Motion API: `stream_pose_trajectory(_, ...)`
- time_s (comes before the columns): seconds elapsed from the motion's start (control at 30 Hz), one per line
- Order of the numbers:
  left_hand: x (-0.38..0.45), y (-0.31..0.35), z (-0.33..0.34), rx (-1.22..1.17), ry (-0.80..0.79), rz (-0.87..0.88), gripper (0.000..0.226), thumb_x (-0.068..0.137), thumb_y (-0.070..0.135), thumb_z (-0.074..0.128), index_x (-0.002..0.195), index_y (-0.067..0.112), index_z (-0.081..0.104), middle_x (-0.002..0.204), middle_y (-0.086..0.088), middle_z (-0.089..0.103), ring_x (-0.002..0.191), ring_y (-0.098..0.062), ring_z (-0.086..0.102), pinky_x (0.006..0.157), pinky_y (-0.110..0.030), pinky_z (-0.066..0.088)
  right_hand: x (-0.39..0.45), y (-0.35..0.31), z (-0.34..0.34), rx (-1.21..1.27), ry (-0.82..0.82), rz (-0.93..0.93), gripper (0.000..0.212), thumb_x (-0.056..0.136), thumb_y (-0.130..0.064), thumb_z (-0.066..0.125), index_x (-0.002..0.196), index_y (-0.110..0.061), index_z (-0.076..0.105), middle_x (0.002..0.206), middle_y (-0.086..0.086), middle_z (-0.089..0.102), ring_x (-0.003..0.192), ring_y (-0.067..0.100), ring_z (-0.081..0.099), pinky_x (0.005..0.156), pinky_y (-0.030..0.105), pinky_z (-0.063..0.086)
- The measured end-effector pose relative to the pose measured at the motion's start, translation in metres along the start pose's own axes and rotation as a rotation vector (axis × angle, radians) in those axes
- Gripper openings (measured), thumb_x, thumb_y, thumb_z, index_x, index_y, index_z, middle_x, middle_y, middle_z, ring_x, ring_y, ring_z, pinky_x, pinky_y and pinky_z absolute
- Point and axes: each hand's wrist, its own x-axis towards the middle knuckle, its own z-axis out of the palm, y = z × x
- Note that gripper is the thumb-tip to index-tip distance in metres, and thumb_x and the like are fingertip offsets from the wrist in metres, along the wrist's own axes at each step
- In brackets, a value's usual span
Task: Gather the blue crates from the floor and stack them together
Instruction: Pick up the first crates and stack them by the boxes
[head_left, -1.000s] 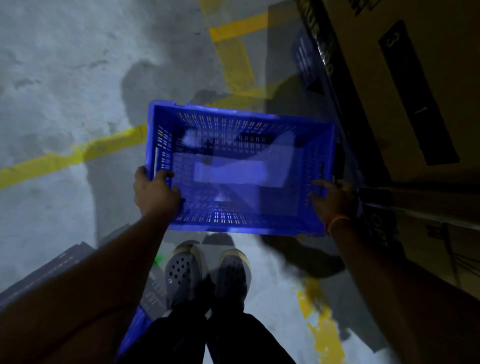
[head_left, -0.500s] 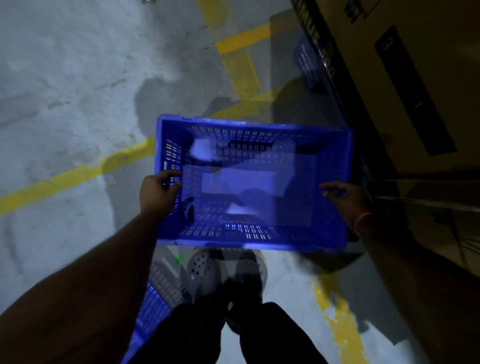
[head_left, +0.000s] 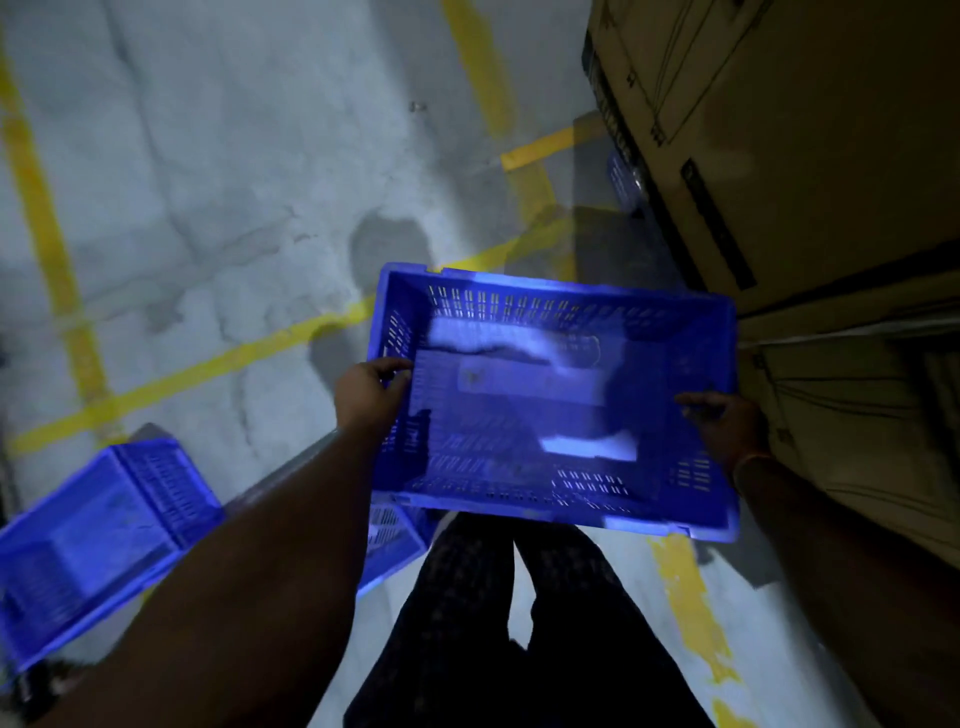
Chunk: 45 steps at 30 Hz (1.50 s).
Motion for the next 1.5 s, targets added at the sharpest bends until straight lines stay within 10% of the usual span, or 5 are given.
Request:
stream_pose_trajectory(0.2,-0.077,0.002,-0.055,0.008,0.005,0.071,0.019,0.088,0.025,0.067,0.104,0.028,0.077,0.068,-0.003,0.065,0.065,-0.021,0.063,0.057,-0.025,0.033,-0.095,-0.018,-0.028,0.01,0.067,-0.056,0.023,0.086,0.01,0.059,0.104,0.001,0.071,0.099,0.022,0.07,0.067,-0.023,0.055,0.071,-0.001,0.042)
stream_pose_trajectory(0.37,-0.131,-0.023,-0.071,0.019,-0.001,0.19,0.021,0.09,0.031,0.066,0.108,0.033,0.075,0.089,-0.002,0.076,0.086,-0.02,0.07,0.066,-0.023,0.036,-0.185,-0.002,-0.042,-0.064,0.114,-0.033,0.026,0.086,-0.009,0.065,0.09,-0.035,0.071,0.092,0.007,0.073,0.087,0.017,0.067,0.071,0.017,0.047)
stream_pose_trajectory(0.7,-0.254,-0.068,-0.084,-0.106,-0.296,0.433,0.022,0.081,0.026,0.061,0.087,0.041,0.076,0.054,0.004,0.069,0.055,-0.008,0.069,0.058,-0.021,0.05,-0.4,0.111,-0.057,-0.104,0.292,0.039,0.033,0.08,-0.012,0.071,0.08,-0.045,0.072,0.085,-0.003,0.075,0.08,0.012,0.065,0.075,0.038,0.055)
stream_pose_trajectory(0.93,-0.348,-0.074,-0.065,0.08,-0.416,0.636,0.029,0.09,0.008,0.056,0.089,0.029,0.076,0.068,0.006,0.074,0.061,-0.009,0.074,0.054,-0.013,0.049,-0.539,0.181,-0.071,-0.167,0.295,0.049,0.034,0.072,0.001,0.074,0.081,-0.032,0.072,0.077,-0.003,0.073,0.077,0.01,0.068,0.062,0.002,0.041)
stream_pose_trajectory(1.5,-0.644,-0.155,0.028,0.25,-0.319,0.841,0.028,0.084,0.006,0.062,0.086,0.031,0.074,0.053,0.006,0.069,0.039,-0.001,0.058,0.046,-0.007,0.04,-0.847,0.393,-0.057,0.048,0.444,0.205,0.024,0.083,0.004,0.059,0.087,-0.014,0.074,0.086,0.003,0.071,0.053,0.005,0.068,0.05,0.011,0.051)
